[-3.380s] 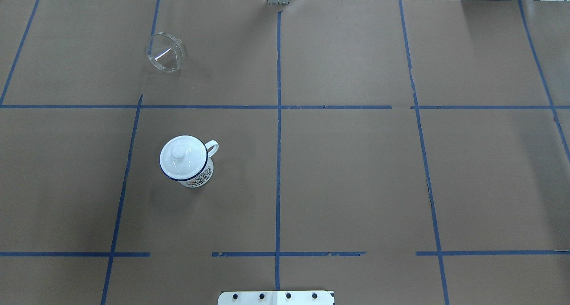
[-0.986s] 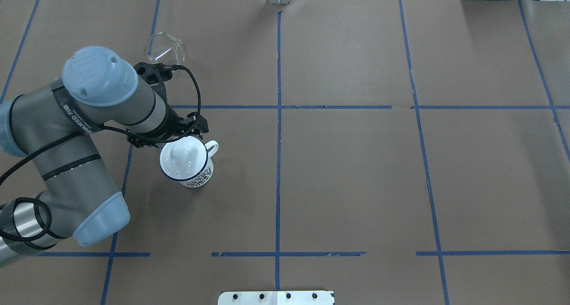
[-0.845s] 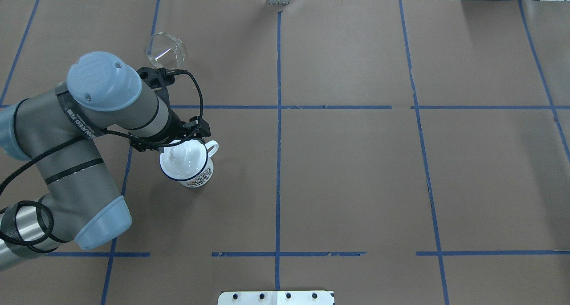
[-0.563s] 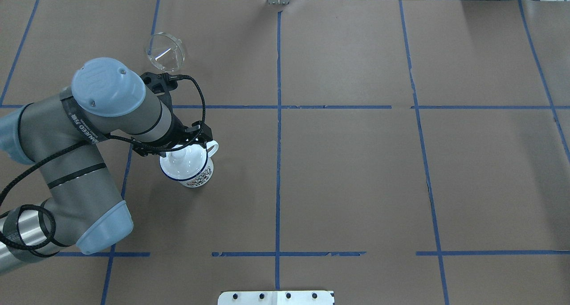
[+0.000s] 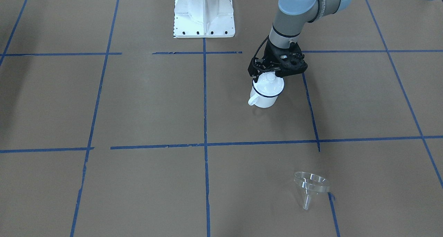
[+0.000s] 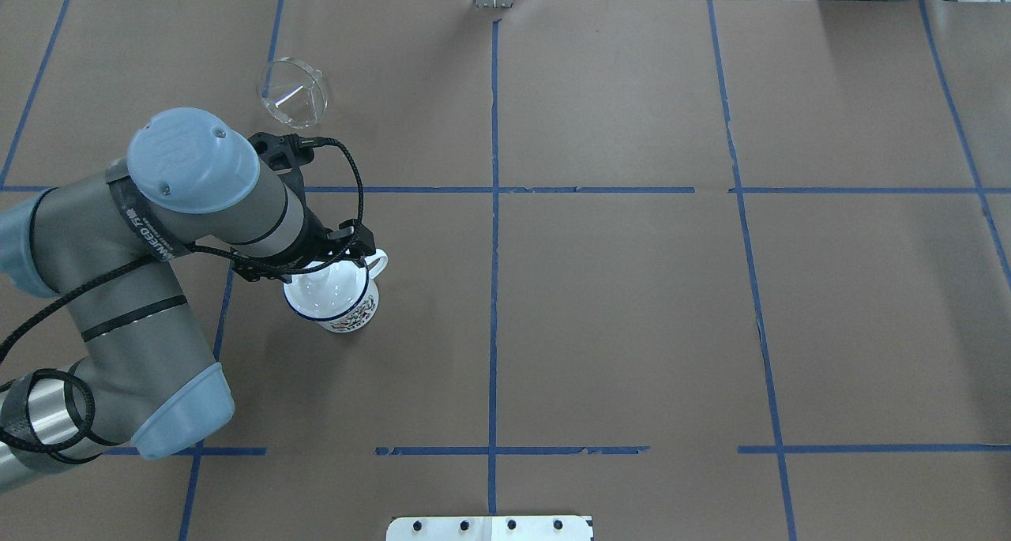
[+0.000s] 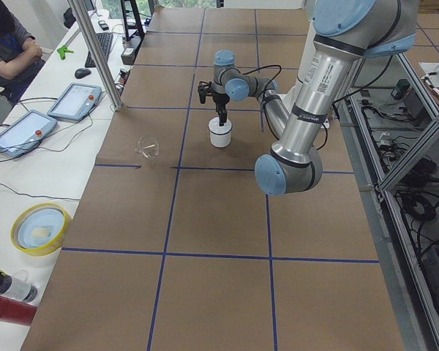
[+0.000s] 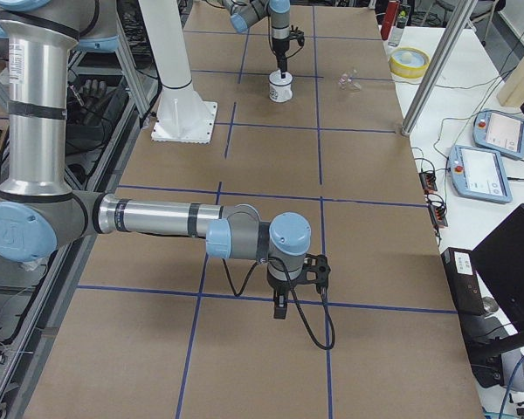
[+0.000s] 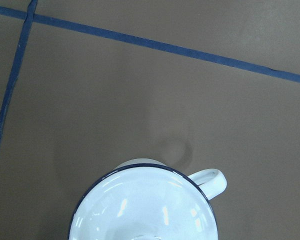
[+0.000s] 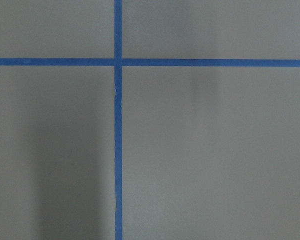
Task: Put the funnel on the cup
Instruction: 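Grasp the white lid's knob with the left gripper and lift it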
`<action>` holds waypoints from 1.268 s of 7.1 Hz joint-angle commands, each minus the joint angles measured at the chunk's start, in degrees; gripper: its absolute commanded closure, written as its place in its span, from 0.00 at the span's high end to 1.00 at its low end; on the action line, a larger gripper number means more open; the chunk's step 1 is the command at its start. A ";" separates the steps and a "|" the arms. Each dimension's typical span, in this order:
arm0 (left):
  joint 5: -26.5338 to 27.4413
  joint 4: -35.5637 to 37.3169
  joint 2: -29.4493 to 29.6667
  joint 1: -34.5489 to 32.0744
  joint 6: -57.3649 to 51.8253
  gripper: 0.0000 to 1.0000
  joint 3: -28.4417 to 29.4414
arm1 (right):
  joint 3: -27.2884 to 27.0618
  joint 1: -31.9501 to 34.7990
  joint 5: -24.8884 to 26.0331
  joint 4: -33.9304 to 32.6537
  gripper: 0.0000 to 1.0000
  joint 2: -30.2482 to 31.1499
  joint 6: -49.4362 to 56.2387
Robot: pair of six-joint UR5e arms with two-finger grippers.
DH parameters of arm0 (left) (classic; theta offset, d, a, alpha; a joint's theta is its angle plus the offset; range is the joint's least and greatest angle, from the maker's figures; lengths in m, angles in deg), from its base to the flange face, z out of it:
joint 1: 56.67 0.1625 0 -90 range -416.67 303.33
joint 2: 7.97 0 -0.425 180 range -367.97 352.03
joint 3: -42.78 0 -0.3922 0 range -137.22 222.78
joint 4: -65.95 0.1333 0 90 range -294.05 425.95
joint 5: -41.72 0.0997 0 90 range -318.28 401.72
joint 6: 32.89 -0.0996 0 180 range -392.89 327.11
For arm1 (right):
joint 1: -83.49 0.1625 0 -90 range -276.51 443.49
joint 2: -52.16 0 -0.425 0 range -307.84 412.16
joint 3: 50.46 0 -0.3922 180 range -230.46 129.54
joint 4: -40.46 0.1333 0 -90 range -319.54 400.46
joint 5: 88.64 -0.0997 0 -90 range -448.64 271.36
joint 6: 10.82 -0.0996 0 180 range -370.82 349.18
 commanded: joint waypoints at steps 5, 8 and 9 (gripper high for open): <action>1.51 2.04 -0.10 0.55 0.00 0.87 -0.81 | 0.06 0.00 0.00 0.00 1.00 0.00 0.00; 1.42 2.12 -0.09 0.38 -0.08 0.21 -1.78 | 0.06 0.00 0.00 0.00 1.00 0.00 0.00; 1.42 2.21 -0.18 0.38 -0.08 0.15 -1.86 | -0.02 0.00 0.00 0.00 1.00 0.00 0.00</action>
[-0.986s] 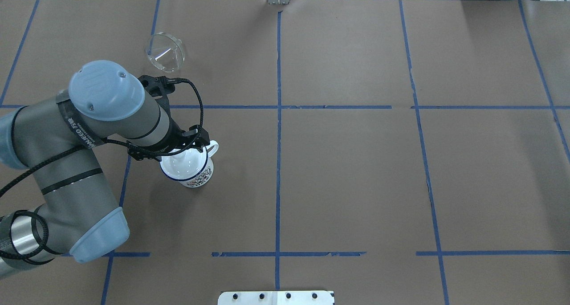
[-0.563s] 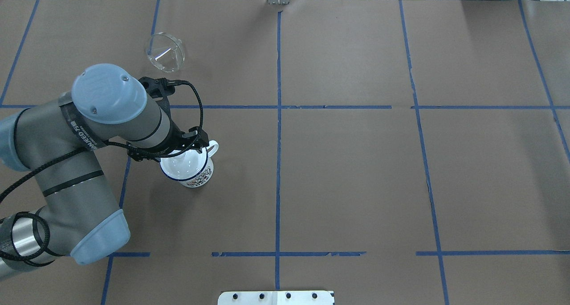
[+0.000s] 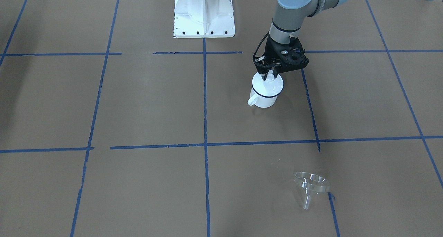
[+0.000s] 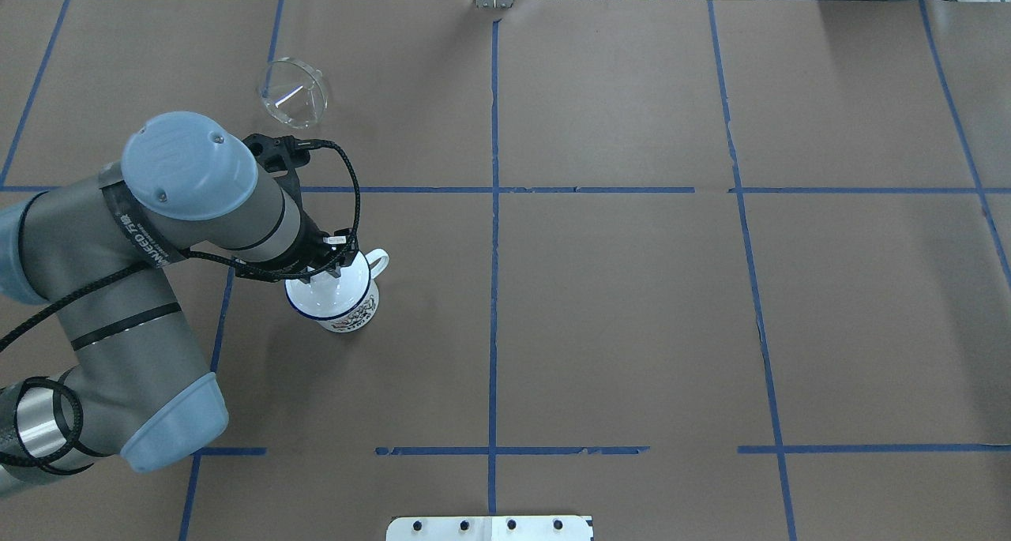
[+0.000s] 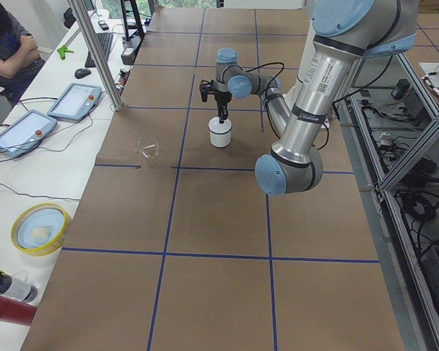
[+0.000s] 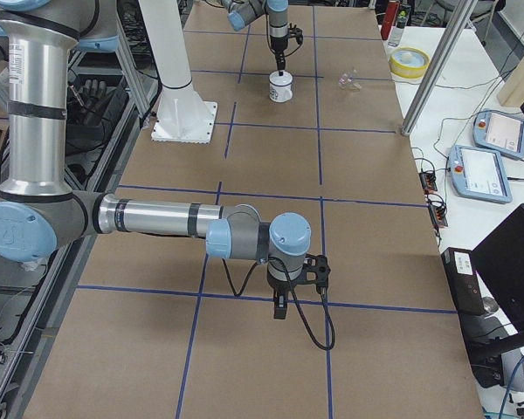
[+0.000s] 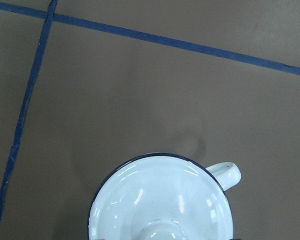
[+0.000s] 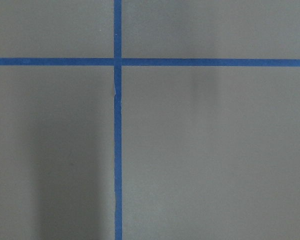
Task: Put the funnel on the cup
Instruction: 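Grasp the white lid's knob with the left gripper and lift it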
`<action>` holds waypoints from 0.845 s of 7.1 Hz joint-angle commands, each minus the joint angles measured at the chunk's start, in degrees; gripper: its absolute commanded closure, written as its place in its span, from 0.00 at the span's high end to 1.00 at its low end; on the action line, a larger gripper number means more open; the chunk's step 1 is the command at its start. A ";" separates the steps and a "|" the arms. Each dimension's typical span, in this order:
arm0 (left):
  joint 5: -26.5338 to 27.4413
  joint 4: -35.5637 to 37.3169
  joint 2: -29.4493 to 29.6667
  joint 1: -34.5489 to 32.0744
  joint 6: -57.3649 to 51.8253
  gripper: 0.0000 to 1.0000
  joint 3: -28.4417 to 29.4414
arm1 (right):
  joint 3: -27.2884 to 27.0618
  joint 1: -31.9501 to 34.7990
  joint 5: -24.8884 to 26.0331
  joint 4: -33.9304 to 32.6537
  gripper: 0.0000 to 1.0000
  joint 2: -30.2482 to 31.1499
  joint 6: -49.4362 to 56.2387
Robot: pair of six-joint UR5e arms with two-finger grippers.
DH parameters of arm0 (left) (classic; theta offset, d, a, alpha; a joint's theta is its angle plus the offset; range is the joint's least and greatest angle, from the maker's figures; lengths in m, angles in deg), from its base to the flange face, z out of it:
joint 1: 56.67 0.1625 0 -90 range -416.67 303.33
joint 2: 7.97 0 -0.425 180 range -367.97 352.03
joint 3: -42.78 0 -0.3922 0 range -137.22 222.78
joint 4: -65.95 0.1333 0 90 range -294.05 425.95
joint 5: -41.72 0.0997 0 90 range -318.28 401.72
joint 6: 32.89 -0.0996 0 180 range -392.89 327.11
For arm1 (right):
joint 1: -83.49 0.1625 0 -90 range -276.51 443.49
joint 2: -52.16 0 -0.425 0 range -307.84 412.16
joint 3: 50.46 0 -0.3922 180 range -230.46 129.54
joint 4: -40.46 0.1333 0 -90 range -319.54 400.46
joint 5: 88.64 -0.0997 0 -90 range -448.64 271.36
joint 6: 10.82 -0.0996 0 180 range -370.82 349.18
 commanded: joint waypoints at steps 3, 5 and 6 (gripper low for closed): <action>-0.09 0.42 -0.16 -1.38 -0.53 0.00 -3.26 | -0.07 0.00 0.00 0.00 1.00 0.00 0.00; -0.36 6.02 -2.34 -3.84 -4.71 0.00 -12.89 | -0.07 0.00 0.00 0.00 1.00 0.00 0.00; -0.71 5.70 -9.49 -3.85 -6.49 0.00 -20.00 | -0.07 0.00 0.00 0.00 1.00 0.00 0.00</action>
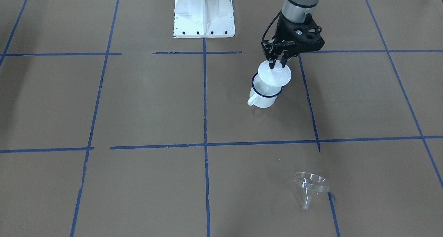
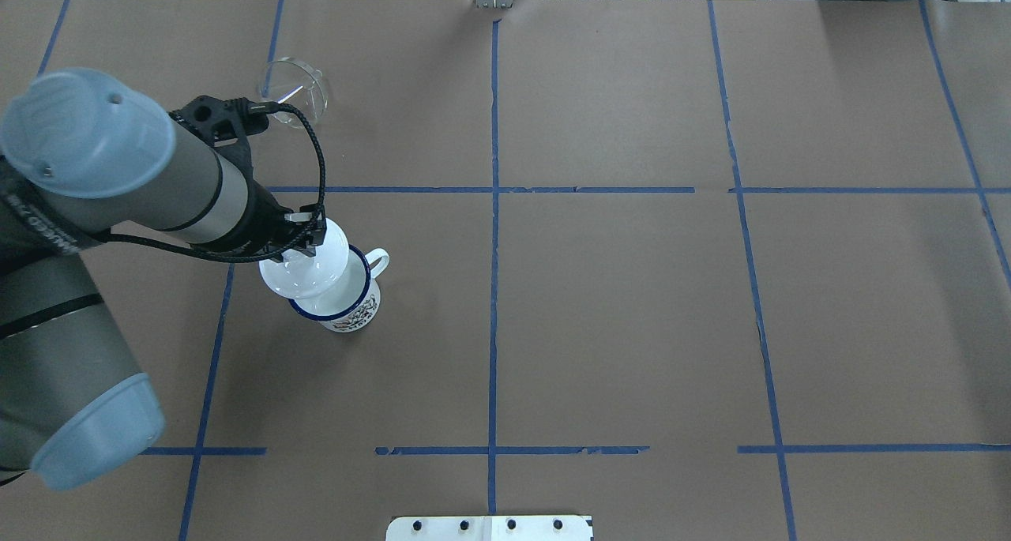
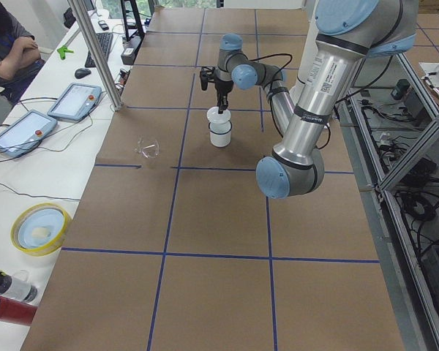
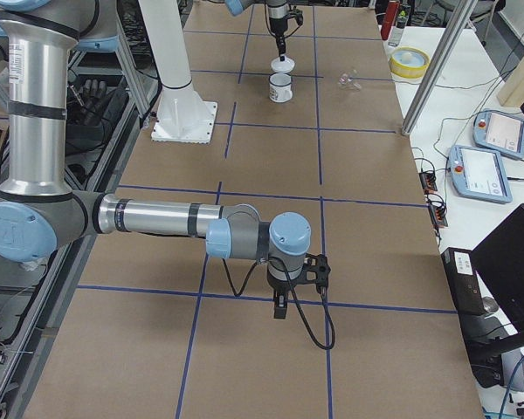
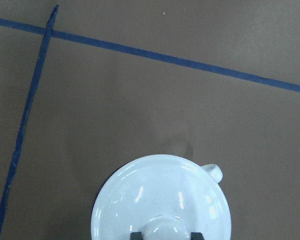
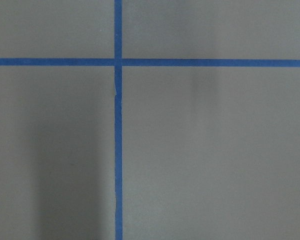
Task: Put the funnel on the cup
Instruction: 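Carry the lid nearer the robot and set it down beside the mug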
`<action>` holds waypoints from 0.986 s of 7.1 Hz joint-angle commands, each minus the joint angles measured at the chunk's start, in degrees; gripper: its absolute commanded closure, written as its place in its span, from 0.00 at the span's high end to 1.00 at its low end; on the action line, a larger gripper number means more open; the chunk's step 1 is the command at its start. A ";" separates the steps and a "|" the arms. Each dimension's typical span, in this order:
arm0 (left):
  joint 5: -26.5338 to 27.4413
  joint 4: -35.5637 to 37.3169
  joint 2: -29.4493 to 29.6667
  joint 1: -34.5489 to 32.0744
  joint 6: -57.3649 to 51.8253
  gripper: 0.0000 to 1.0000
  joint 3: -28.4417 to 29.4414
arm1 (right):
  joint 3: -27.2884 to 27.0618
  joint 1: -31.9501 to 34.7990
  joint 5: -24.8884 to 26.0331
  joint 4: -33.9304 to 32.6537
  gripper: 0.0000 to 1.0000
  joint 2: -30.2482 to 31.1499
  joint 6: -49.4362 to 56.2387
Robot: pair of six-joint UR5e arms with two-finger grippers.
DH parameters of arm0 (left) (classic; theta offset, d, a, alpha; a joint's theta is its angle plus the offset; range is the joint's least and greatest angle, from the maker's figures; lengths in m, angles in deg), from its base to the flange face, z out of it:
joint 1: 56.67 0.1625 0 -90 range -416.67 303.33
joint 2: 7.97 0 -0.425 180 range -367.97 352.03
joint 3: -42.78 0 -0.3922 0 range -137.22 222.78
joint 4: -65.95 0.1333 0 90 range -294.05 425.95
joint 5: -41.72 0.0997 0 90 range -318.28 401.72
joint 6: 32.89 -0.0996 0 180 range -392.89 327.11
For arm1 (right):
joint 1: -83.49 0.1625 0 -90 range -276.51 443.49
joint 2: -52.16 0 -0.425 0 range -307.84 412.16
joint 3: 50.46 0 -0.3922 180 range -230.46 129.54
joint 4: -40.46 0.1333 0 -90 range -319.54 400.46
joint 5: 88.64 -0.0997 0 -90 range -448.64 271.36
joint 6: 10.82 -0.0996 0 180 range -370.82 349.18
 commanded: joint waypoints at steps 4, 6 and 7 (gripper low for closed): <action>-0.24 -22.37 -24.38 3.08 -2.59 0.00 -3.67 | 0.09 0.00 0.00 0.00 1.00 0.00 0.00; 0.98 -27.74 -24.39 7.74 -0.37 0.00 4.55 | 0.00 0.00 0.00 0.00 1.00 0.00 0.00; 1.16 -27.92 -24.30 9.06 -0.02 0.00 5.53 | 0.09 0.00 0.00 0.00 1.00 0.00 0.00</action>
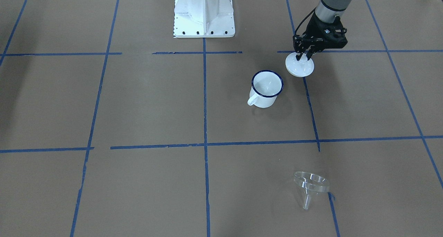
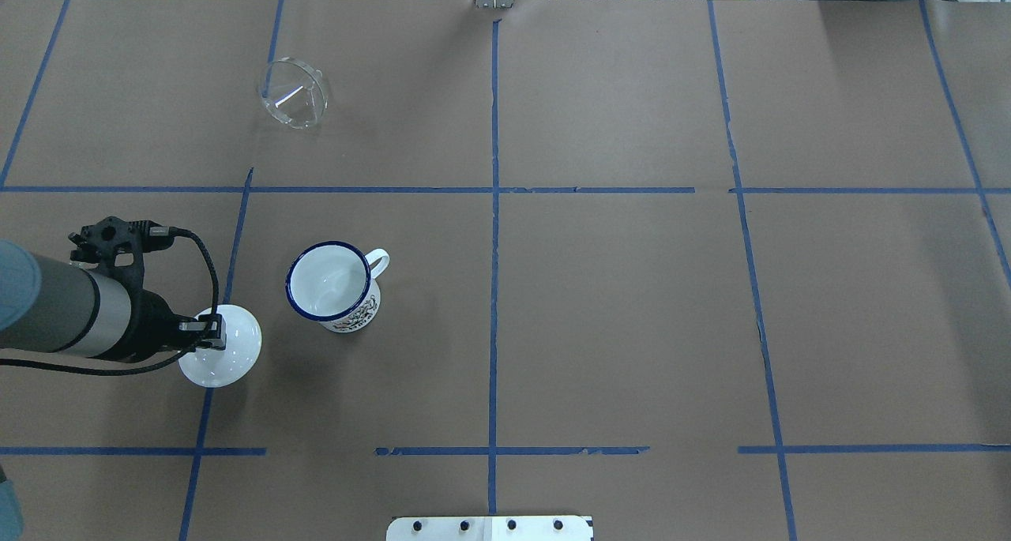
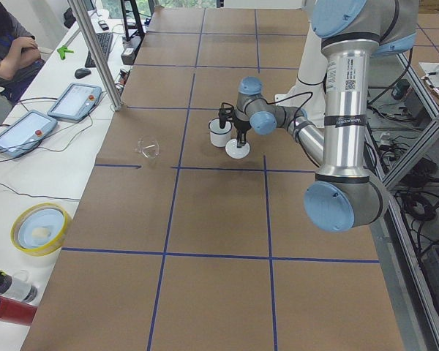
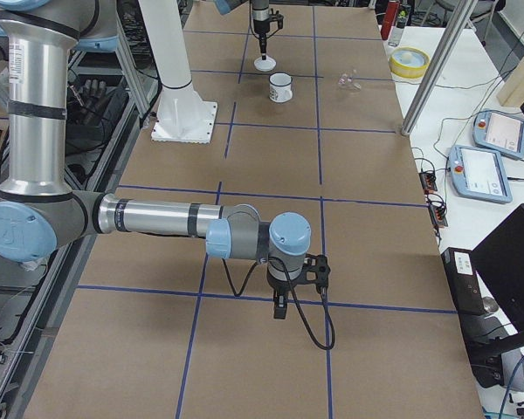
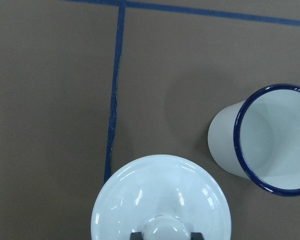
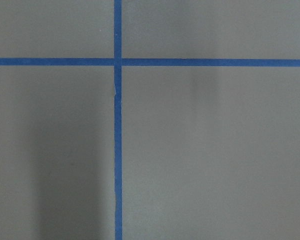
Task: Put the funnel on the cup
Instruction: 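Carry the lid nearer the robot and set it down beside the mug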
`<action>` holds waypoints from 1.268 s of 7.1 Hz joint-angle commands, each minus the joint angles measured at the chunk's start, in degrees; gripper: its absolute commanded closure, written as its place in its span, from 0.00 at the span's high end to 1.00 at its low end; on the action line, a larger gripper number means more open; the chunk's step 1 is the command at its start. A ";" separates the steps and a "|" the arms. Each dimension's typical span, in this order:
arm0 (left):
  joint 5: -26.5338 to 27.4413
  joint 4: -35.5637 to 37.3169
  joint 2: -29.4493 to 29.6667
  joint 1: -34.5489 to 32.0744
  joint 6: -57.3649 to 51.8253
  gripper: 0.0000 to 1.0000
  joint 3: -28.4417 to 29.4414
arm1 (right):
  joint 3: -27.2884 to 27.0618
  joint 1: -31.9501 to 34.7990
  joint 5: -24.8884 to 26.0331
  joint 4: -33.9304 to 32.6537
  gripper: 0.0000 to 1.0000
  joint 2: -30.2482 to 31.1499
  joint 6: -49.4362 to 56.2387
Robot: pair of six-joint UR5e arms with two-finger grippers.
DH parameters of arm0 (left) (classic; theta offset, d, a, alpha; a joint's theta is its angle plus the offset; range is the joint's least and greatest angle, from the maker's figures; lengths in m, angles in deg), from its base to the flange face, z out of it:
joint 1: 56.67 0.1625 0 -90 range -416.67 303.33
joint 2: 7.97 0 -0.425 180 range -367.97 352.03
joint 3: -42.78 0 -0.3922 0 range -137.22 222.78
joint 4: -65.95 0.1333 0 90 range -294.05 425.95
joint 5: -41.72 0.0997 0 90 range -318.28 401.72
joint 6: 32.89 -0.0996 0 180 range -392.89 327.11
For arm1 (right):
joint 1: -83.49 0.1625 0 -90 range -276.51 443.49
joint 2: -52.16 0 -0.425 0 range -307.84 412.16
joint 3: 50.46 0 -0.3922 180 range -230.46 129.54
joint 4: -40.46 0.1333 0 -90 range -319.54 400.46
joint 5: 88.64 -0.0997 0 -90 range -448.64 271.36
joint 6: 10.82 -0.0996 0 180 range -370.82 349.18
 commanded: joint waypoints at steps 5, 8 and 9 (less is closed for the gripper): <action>0.84 -5.70 0.24 2.74 0.89 0.00 5.62 | -0.06 0.00 0.00 0.00 1.00 0.00 0.00; 0.93 -5.70 0.32 2.74 0.98 0.33 6.41 | -0.06 0.00 0.00 0.00 1.00 0.00 0.00; 0.93 -5.70 0.32 2.74 1.07 0.59 6.33 | 0.02 0.00 0.00 0.00 1.00 0.00 0.00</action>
